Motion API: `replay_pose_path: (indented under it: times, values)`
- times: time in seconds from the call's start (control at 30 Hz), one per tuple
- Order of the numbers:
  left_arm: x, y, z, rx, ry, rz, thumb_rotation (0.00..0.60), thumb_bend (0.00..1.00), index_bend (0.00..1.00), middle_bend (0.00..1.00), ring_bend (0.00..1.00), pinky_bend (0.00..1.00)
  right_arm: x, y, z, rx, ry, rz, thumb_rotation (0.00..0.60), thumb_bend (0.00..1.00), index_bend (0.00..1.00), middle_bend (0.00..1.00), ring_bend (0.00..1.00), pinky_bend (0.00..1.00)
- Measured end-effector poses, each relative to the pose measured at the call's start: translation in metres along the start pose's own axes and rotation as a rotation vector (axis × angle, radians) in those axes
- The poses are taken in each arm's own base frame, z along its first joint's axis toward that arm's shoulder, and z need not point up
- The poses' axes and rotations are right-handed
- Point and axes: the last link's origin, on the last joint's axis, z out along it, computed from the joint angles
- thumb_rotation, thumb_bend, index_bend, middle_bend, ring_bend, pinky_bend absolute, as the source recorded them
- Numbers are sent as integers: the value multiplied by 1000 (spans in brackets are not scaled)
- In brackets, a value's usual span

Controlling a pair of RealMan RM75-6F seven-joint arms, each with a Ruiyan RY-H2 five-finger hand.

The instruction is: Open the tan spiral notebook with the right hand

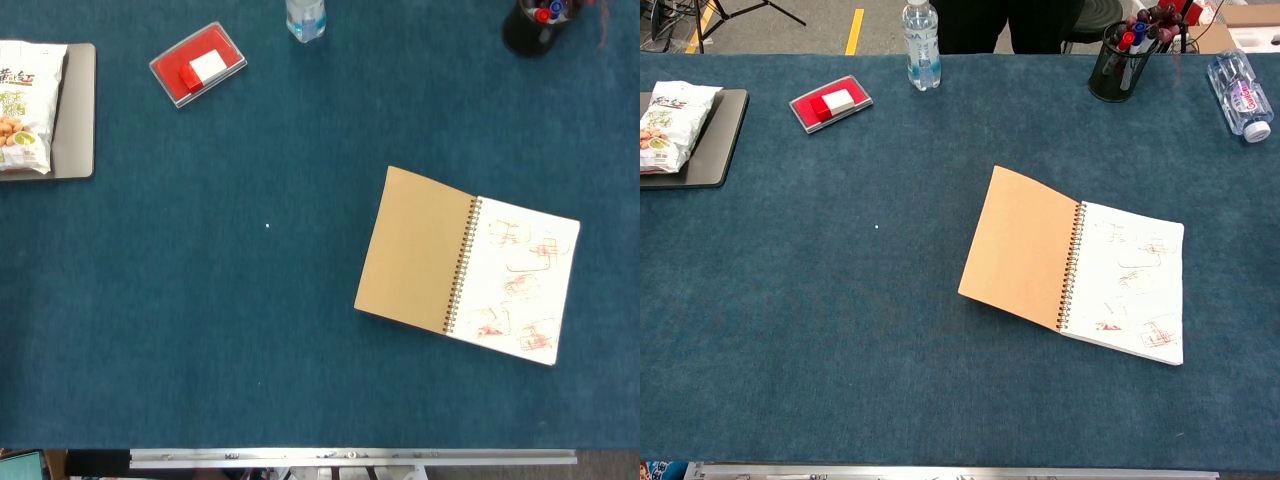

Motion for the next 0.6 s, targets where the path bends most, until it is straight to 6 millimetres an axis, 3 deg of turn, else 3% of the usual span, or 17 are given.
replay_pose_path:
  times: [0.23, 0.6]
  values:
    - [-5, 4, 5, -20, -14, -5, 600, 280, 464, 397, 311, 501, 5, 29, -9, -153, 0, -9, 600, 133, 162, 268, 91, 157]
    - [-21, 11, 17, -47, -67, -4, 600, 280, 464, 397, 311, 501, 10, 42, -16, -216, -6, 16, 600, 133, 162, 268, 91, 157]
